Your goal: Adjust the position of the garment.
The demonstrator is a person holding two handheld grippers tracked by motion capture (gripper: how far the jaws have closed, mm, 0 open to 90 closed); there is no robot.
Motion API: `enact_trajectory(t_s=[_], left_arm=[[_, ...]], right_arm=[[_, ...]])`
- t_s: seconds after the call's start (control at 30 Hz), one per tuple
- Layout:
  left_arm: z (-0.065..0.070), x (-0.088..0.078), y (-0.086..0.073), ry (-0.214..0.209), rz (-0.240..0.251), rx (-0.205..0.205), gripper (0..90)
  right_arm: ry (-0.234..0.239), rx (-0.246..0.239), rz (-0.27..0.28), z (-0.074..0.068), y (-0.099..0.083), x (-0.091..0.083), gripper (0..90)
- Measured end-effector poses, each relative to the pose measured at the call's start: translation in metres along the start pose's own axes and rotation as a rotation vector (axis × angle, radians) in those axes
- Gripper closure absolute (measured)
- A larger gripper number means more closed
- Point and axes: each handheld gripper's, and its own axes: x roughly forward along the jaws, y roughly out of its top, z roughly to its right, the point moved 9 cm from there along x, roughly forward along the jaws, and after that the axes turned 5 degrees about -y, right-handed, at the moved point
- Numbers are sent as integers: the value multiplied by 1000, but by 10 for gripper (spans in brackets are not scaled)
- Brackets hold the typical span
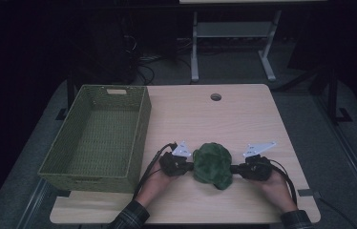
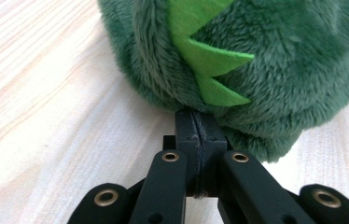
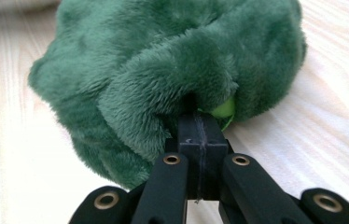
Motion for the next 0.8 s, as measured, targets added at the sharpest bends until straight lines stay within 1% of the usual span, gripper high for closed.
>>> enact_trajectory(t_s=[0.03, 0.13, 0.17, 0.23, 0.27, 0.3, 0.33, 0.37, 0.4, 0.43, 0.47, 0.5, 0.53, 0.57, 0.6, 0.63, 0.7, 0.73, 0.77, 0.8], left_arm=[[-1, -1, -1, -1, -7, 5, 894], [-2, -2, -1, 2, -3, -2, 888], [-2, -3, -1, 2, 5, -10, 884], [-4, -7, -1, 5, 5, -16, 873], [-5, -8, -2, 5, 4, -17, 863], [-6, -10, -3, 5, -2, -15, 860], [-6, -13, -3, 6, 5, -22, 855], [-6, -15, -3, 7, 1, -17, 842], [-6, -18, -3, 10, 11, -24, 831], [-5, -20, -2, 9, 13, -22, 815], [-5, -26, -3, 14, 8, -11, 802], [-4, -27, -3, 13, 9, -14, 776], [-2, -30, -2, 12, 18, -18, 753], [-2, -34, -3, 9, 10, -10, 723], [0, -36, -2, 9, 17, -19, 688], [0, -40, -3, 10, 12, -16, 656], [1, -44, -1, 3, 26, -25, 578], [2, -45, 2, 1, 40, -33, 555], [2, -46, 3, 0, 36, -29, 522], [3, -47, 5, 1, 32, -23, 489]], right_arm=[[-2, -1, 0, -1, 0, 0, 899], [-16, -11, 10, -3, 2, 1, 896], [-23, -9, 13, -2, 3, 0, 885], [-39, -1, 16, 0, 2, -2, 842], [-57, 11, 27, 3, 2, -4, 821], [-63, 17, 34, 5, 2, -6, 785], [-86, 23, 55, 8, 2, -9, 725], [-125, 33, 70, 12, 0, -12, 662], [-157, 37, 71, 16, -3, -15, 621], [-191, 48, 72, 21, -6, -17, 557], [-213, 67, 67, 24, -9, -19, 515], [-258, 90, 73, 33, -15, -23, 471], [-272, 93, 71, 35, -18, -25, 436], [-297, 110, 71, 41, -22, -28, 385], [-331, 126, 71, 48, -27, -31, 353], [-343, 138, 68, 52, -31, -33, 338], [-371, 166, 44, 60, -40, -34, 253], [-382, 167, 29, 62, -43, -33, 242], [-402, 167, 21, 65, -46, -32, 202], [-422, 166, 26, 67, -46, -32, 179]])
